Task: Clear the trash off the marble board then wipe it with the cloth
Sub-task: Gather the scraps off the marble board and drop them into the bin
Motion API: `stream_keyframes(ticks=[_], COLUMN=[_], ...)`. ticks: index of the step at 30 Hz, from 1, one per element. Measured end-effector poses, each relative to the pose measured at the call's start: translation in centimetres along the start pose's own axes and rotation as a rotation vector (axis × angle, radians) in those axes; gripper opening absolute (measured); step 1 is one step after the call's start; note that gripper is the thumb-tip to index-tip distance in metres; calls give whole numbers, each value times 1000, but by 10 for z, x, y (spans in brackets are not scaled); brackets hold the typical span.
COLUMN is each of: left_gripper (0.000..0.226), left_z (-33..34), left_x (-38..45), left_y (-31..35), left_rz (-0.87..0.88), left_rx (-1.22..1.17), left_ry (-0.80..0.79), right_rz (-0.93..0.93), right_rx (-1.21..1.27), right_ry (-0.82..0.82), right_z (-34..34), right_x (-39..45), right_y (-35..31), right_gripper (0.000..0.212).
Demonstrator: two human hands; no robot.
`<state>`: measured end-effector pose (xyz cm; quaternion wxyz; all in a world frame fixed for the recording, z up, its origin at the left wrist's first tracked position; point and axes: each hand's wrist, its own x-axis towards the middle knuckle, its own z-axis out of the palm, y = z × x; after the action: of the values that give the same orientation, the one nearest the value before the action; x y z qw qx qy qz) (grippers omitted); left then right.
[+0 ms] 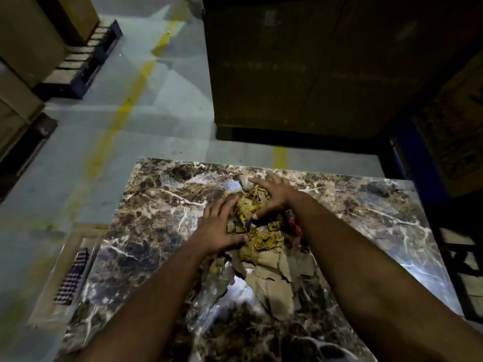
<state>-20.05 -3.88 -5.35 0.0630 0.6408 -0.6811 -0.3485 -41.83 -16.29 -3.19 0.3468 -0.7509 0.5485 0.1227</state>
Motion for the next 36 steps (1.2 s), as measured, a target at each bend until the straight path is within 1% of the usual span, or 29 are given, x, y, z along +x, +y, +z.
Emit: stream_keyframes(ticks=[1,2,5,8,11,13,15,17,18,19,21,23,24,25,26,28,29,31,32,34,35,36], left_gripper=[113,114,108,101,89,84,80,77,76,77,85,104,112,114,111,101,93,78,70,51,50,55], left_z=[2,5,10,14,19,21,22,22,22,21,19,15,14,12,10,4,1,-5,-9,-19,-25,-29], left_x=[0,0,-1,-4,-7,-10,-14,-19,-21,-23,-28,-36,-41,-45,-47,-46,-40,-22,-12,9,21,32], left_y=[-1,-1,0,-2,-6,-5,-1,2,3,4,8,15,19,22,23,23,21,20,23,31,34,35], left_rz=[8,11,32,53,35,25,22,14,10,12,43,58,51,51,61,104,130,162,156,127,121,119], left_rx=[40,61,12,-35,-39,-51,-50,-73,-90,-101,-63,41,76,81,42,-103,-128,-43,30,162,207,241], left_ry=[-5,-2,63,112,148,170,186,210,218,215,146,16,-23,-18,23,167,239,336,349,326,291,248], right_rz=[-1,-3,-21,-41,-88,-129,-136,-102,-62,-21,11,0,-8,-21,-36,-60,-61,-51,-51,-55,-55,-45], right_rx=[-8,-4,36,199,257,285,323,361,319,208,-19,-61,-38,-4,30,116,167,232,223,188,184,168], right_ry=[-4,29,208,290,411,478,450,333,267,207,113,80,94,130,181,309,381,494,536,559,542,516], right_z=[6,14,32,37,33,33,44,66,80,94,116,123,120,115,109,96,90,73,64,44,34,26], right_x=[-2,-6,-16,-36,-73,-105,-137,-162,-171,-175,-180,-183,-185,-186,-187,-186,-181,-164,-151,-122,-104,-87], right_y=[-1,-2,-2,2,3,4,9,16,18,21,24,25,24,24,23,22,21,21,19,10,6,3], right_gripper=[116,110,92,77,68,68,72,74,78,85,102,113,114,111,105,86,75,53,44,37,37,39])
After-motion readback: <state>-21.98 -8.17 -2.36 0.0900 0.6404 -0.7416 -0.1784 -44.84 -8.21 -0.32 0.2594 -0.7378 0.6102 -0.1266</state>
